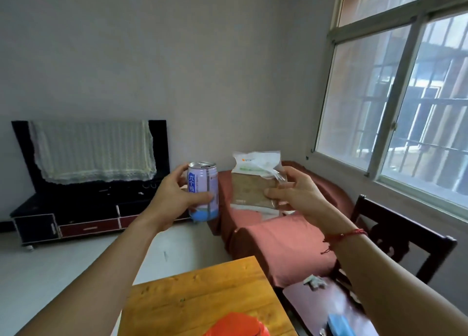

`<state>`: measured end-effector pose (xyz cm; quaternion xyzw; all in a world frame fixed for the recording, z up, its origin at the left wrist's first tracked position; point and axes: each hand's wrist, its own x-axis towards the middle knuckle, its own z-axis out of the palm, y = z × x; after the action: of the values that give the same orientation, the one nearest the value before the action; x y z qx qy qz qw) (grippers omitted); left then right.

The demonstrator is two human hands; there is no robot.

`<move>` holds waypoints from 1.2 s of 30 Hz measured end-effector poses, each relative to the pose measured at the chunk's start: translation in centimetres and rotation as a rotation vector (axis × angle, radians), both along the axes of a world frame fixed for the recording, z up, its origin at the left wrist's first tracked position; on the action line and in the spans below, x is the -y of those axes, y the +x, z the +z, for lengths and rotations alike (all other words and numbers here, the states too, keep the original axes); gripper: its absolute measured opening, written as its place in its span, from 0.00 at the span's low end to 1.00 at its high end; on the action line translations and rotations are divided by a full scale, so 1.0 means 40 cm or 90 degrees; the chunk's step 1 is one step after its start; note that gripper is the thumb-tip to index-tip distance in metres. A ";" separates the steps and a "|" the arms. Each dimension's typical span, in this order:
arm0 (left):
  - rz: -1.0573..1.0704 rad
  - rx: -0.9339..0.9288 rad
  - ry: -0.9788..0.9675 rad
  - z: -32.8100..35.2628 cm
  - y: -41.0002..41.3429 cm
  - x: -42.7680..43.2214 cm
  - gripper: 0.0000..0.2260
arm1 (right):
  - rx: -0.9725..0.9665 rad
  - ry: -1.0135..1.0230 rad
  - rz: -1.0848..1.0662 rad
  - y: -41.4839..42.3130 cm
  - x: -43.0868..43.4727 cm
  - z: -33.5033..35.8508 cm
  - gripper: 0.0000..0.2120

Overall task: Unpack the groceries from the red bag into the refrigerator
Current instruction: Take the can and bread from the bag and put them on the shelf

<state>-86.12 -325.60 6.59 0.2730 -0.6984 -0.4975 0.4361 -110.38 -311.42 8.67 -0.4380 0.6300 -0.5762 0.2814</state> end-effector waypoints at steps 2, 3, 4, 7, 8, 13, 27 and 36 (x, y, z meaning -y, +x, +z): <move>-0.005 -0.023 0.003 0.039 0.021 0.002 0.33 | -0.010 -0.019 0.007 0.012 0.001 0.036 0.25; -0.008 -0.029 0.001 0.056 0.031 0.002 0.33 | -0.018 -0.028 0.010 0.016 0.002 0.050 0.25; -0.012 -0.029 -0.005 0.071 0.042 0.000 0.33 | -0.023 -0.037 0.015 0.020 0.003 0.062 0.25; -0.021 -0.015 -0.025 0.093 0.068 -0.007 0.32 | -0.026 -0.052 0.029 0.040 0.002 0.081 0.25; -0.021 -0.011 -0.029 0.094 0.075 -0.010 0.31 | -0.025 -0.052 0.032 0.046 0.001 0.082 0.25; -0.011 -0.002 -0.052 0.098 0.096 -0.019 0.28 | -0.016 -0.044 0.056 0.057 0.008 0.081 0.24; 0.181 -0.022 -0.025 0.069 0.389 -0.102 0.35 | 0.029 -0.035 0.284 0.276 0.143 0.051 0.24; 0.386 -0.001 -0.043 0.074 0.741 -0.266 0.32 | 0.056 -0.034 0.461 0.639 0.201 0.037 0.23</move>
<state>-56.50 -314.96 9.56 0.4540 -0.6009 -0.3212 0.5741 -84.82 -319.47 10.14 -0.6148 0.4059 -0.4740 0.4823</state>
